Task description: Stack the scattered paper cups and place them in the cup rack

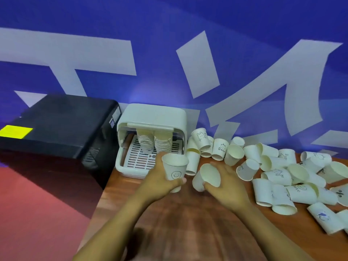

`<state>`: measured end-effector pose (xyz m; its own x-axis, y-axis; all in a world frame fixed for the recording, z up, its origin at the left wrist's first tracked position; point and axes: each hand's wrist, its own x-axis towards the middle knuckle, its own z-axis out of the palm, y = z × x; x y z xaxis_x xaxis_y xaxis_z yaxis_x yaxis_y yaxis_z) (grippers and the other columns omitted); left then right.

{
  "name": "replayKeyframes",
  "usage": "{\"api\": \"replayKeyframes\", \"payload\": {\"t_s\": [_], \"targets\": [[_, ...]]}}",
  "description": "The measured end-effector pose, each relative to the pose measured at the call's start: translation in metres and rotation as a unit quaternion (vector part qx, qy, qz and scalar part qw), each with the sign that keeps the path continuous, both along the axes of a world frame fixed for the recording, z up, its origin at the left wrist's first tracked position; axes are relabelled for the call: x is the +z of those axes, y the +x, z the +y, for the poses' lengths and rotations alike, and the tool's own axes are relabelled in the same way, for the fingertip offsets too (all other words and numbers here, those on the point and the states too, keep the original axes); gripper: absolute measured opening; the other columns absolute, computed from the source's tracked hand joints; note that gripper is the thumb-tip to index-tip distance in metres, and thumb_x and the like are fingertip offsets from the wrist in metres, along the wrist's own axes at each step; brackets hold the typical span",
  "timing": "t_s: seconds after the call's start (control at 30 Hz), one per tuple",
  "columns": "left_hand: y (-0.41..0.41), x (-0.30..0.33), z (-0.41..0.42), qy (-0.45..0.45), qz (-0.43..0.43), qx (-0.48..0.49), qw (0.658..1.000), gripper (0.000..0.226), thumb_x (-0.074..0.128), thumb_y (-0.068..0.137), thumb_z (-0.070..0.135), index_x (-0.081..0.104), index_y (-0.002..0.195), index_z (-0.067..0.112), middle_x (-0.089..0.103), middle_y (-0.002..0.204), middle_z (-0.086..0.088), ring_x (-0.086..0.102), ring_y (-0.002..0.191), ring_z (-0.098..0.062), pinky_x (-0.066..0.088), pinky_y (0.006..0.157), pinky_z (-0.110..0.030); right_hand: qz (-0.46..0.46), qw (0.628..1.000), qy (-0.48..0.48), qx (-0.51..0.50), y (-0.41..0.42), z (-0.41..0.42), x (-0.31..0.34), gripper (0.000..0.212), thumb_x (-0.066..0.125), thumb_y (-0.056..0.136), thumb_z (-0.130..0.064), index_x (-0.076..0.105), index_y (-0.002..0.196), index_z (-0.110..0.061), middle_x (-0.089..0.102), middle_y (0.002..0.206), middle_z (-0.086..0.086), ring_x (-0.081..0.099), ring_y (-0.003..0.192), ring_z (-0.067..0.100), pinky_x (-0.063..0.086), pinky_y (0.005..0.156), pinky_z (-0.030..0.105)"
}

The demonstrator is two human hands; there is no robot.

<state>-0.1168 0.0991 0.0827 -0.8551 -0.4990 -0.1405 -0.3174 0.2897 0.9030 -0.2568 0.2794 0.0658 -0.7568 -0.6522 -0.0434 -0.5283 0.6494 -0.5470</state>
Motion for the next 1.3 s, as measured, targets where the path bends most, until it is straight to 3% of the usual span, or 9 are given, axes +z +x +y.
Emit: {"api": "replayKeyframes", "payload": {"t_s": [0.13,0.23,0.37,0.5,0.63,0.73,0.87,1.13,1.3], "targets": [[0.020,-0.003,-0.045,0.005,-0.009,0.047,0.999,0.075,0.068,0.062,0.036,0.028,0.125,0.036,0.054,0.110,0.013,0.054,0.106,-0.016,0.050,0.087,-0.035,-0.009,1.000,-0.020,-0.013,0.016,-0.026,0.003,0.062,0.064,0.070,-0.045,0.048,0.128,-0.033,0.053,0.123,-0.008,0.050,0.115,0.019,0.044,0.090,0.033],[0.029,-0.005,-0.072,-0.002,-0.012,0.087,0.996,0.067,0.063,0.065,0.036,0.033,0.125,0.031,0.054,0.106,0.011,0.052,0.104,-0.017,0.044,0.081,-0.029,-0.003,0.999,-0.033,-0.026,0.026,-0.044,0.005,0.070,0.059,0.067,-0.052,0.045,0.132,-0.031,0.051,0.129,-0.009,0.048,0.118,0.018,0.043,0.095,0.036],[0.026,-0.014,-0.102,-0.024,-0.012,0.127,0.992,0.071,0.068,0.059,0.038,0.036,0.122,0.026,0.054,0.110,0.008,0.053,0.104,-0.018,0.045,0.084,-0.031,0.003,0.998,-0.046,-0.032,0.033,-0.064,0.011,0.068,0.069,0.074,-0.039,0.043,0.136,-0.030,0.050,0.131,-0.007,0.045,0.122,0.017,0.040,0.099,0.032],[0.010,-0.029,-0.123,-0.062,-0.009,0.098,0.993,0.076,0.078,0.066,0.017,0.034,0.128,0.023,0.048,0.116,0.007,0.050,0.105,-0.016,0.042,0.085,-0.029,0.020,0.998,-0.057,-0.015,0.029,-0.073,0.018,0.065,0.072,0.075,-0.033,0.045,0.134,-0.030,0.051,0.128,-0.008,0.046,0.119,0.014,0.035,0.092,0.024],[-0.009,-0.051,-0.133,-0.085,-0.065,0.064,0.992,0.072,0.077,0.063,0.022,0.037,0.122,0.027,0.052,0.115,0.002,0.055,0.105,-0.024,0.050,0.085,-0.044,0.032,0.997,-0.067,-0.007,0.023,-0.081,0.021,0.064,0.074,0.074,-0.032,0.047,0.131,-0.032,0.051,0.121,-0.014,0.047,0.115,0.010,0.036,0.091,0.022],[-0.021,-0.068,-0.139,-0.114,-0.134,0.035,0.984,0.077,0.080,0.065,0.022,0.032,0.125,0.028,0.052,0.118,0.001,0.054,0.107,-0.027,0.048,0.081,-0.040,0.030,0.997,-0.070,-0.003,0.018,-0.086,0.017,0.063,0.075,0.074,-0.031,0.046,0.130,-0.034,0.046,0.114,-0.021,0.046,0.112,0.006,0.034,0.089,0.019],[-0.033,-0.082,-0.142,-0.095,-0.173,0.006,0.980,0.082,0.083,0.063,0.021,0.029,0.125,0.025,0.052,0.116,-0.003,0.054,0.106,-0.029,0.046,0.082,-0.039,0.023,0.998,-0.053,-0.002,0.012,-0.087,0.010,0.066,0.074,0.074,-0.036,0.043,0.133,-0.035,0.047,0.123,-0.017,0.044,0.115,0.006,0.033,0.088,0.019],[-0.041,-0.087,-0.144,-0.072,-0.212,-0.059,0.973,0.101,0.090,0.055,0.035,0.026,0.133,0.024,0.054,0.124,-0.004,0.053,0.113,-0.028,0.046,0.090,-0.040,0.025,0.999,-0.039,0.012,0.008,-0.098,0.005,0.067,0.072,0.074,-0.037,0.044,0.134,-0.028,0.048,0.132,-0.014,0.042,0.121,0.009,0.030,0.097,0.018],[-0.031,-0.079,-0.150,-0.050,-0.198,-0.067,0.977,0.115,0.090,0.055,0.028,0.018,0.145,0.026,0.050,0.130,-0.004,0.050,0.118,-0.026,0.044,0.098,-0.041,0.013,0.997,-0.062,0.045,0.017,-0.117,0.008,0.067,0.070,0.073,-0.041,0.045,0.133,-0.030,0.047,0.130,-0.014,0.043,0.119,0.007,0.029,0.094,0.012]]}}
